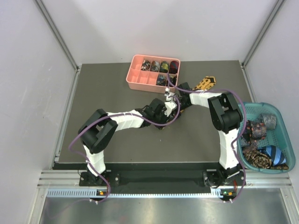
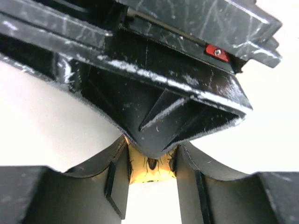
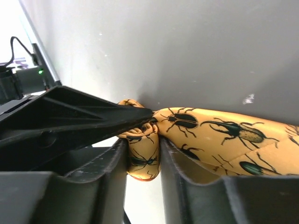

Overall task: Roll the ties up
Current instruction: Roll the tie

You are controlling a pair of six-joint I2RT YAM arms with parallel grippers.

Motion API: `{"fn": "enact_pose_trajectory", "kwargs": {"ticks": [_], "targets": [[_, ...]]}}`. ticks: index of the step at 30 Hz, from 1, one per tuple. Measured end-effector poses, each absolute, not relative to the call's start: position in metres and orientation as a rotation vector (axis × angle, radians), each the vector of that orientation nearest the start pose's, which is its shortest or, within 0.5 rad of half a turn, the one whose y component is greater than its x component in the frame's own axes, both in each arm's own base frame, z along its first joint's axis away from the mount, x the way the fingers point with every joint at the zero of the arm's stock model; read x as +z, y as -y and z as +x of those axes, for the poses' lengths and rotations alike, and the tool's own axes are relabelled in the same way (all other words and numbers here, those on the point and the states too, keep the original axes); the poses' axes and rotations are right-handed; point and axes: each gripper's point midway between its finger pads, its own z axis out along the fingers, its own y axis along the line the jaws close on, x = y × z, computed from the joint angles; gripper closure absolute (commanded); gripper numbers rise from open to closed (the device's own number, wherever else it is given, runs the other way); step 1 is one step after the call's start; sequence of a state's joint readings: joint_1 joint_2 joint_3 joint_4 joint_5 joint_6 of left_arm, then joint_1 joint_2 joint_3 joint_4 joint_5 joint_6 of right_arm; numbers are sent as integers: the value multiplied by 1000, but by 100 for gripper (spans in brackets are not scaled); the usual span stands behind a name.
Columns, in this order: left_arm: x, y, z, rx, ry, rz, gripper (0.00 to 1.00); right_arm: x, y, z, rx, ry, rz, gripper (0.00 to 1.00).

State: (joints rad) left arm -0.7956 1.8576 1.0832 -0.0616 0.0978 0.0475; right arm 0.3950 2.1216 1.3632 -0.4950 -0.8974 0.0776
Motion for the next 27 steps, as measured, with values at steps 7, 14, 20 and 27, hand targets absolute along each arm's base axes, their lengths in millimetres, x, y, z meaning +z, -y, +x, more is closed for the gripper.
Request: {"fn": "enact_pose_trajectory", "kwargs": {"ticks": [7,14,20,27], "targets": [[26,333,297,-482,-2235,1051,24,24,-277,311,1337,-2689,-628,83],[26,335,293,-474,-2260,1064,17,24,-277,311,1337,-2690,-628,85],[24,338,304,-428,-2255,1082,37,24,-277,311,1336,-2690,-628,85],[23,335,309,-396,-2255,1077,56,24,-277,311,1335,-2689,-627,73]]}}
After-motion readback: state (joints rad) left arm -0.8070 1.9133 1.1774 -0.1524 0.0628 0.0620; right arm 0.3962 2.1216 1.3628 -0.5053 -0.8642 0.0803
